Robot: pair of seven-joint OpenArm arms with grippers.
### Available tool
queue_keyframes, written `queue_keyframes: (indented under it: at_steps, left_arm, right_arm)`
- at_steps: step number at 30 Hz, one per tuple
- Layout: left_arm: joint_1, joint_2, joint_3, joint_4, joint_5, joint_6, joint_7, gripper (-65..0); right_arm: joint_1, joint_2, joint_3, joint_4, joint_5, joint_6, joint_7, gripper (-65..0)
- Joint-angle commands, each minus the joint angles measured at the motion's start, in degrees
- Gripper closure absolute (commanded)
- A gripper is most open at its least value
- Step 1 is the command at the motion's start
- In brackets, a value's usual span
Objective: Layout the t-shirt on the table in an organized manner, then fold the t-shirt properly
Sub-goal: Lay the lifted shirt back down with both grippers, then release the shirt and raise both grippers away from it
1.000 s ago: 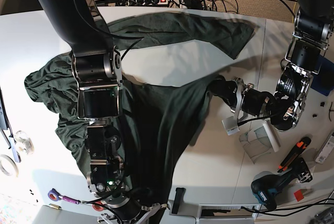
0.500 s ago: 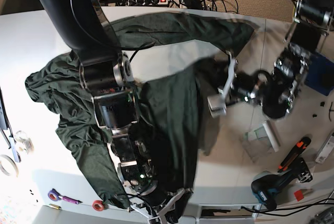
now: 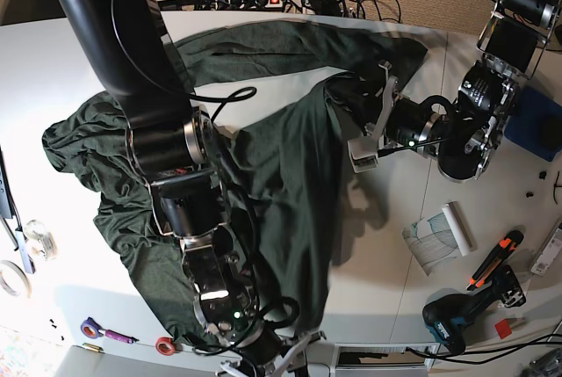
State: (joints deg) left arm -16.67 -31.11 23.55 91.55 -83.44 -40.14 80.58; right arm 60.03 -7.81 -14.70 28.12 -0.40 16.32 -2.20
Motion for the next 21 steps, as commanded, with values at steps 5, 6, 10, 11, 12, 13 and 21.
queue_keyframes:
  at_steps: [5, 6, 10, 11, 12, 13, 21]
  left_arm:
    - [-1.1, -0.5, -0.5, 1.0, -1.6, 0.1, -0.6, 0.0]
    - [-1.1, -0.5, -0.5, 1.0, -1.6, 0.1, -0.6, 0.0]
    - [-1.1, -0.5, -0.5, 1.0, -1.6, 0.1, -0.6, 0.0]
    - [-1.1, -0.5, -0.5, 1.0, -1.6, 0.1, -0.6, 0.0]
    - [-1.2, -0.5, -0.5, 1.0, -1.6, 0.1, -0.6, 0.0]
    - [-1.3, -0.5, -0.5, 1.0, -1.6, 0.1, -0.6, 0.0]
    - [-1.6, -0.5, -2.5, 0.9, 11.1, 0.1, -3.9, 0.0]
  right_arm:
    - [1.7, -0.3, 0.0, 0.9, 1.0, 0.8, 0.8, -24.5]
    - [1.7, -0.3, 0.0, 1.0, 1.0, 0.8, 1.1, -24.5]
    - [1.7, -0.1, 0.3, 2.0, 1.0, 0.5, 0.2, -24.5]
    - [1.6, 0.0, 0.9, 3.2, 1.0, 0.5, -1.7, -24.4]
    - [1.5, 0.2, 1.8, 5.1, 1.0, 0.2, -4.3, -24.4]
    - [1.0, 0.6, 3.2, 7.7, 1.0, 0.1, -7.3, -24.4]
    - [-7.8, 8.4, 17.2, 44.8, 10.1, 3.8, -44.4, -24.4]
